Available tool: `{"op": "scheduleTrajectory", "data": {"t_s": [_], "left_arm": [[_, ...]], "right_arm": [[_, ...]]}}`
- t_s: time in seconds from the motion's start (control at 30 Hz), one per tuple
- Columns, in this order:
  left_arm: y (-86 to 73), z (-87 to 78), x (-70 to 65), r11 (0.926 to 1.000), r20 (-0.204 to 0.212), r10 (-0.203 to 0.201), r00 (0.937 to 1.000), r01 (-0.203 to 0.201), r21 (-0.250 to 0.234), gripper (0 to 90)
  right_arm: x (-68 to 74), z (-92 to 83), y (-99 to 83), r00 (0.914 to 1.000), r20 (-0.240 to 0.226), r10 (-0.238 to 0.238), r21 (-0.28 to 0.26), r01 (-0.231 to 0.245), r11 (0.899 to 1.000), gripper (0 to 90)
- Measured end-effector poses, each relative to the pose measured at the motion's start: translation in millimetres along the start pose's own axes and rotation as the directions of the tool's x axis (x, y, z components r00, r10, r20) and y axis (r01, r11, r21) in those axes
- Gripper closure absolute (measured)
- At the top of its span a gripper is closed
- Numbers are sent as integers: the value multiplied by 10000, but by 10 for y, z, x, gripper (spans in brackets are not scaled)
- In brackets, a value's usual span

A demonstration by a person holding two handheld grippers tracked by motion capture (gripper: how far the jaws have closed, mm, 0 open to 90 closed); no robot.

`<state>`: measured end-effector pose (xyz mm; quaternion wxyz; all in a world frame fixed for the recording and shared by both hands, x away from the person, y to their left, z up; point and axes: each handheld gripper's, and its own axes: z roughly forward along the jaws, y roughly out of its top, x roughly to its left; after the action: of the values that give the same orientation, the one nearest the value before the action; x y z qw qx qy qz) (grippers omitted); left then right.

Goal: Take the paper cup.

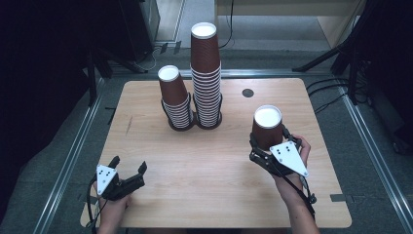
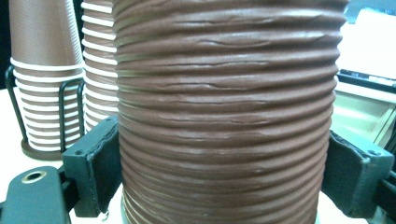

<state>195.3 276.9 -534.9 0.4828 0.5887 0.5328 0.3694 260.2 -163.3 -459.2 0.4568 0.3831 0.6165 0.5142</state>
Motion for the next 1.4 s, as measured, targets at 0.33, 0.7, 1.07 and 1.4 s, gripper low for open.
{"op": "scheduleTrajectory", "data": {"t_s": [0.33,0.7,1.07,1.4], "left_arm": [[138,99,-273,9996,877,214,9959,-198,-188,23],[279,231,-570,9978,1764,612,9824,-560,-345,23],[421,315,-815,9950,2422,945,9656,-838,-538,23],[537,378,-979,9951,2879,973,9527,-885,-432,22]], "right_arm": [[-11,15,-94,9979,5,-645,221,645,9977,123],[50,48,-151,9953,-28,-968,249,969,9950,122],[97,72,-217,9877,-118,-1560,293,1563,9873,122],[193,75,-243,9778,-494,-2038,200,2050,9786,121]]}}
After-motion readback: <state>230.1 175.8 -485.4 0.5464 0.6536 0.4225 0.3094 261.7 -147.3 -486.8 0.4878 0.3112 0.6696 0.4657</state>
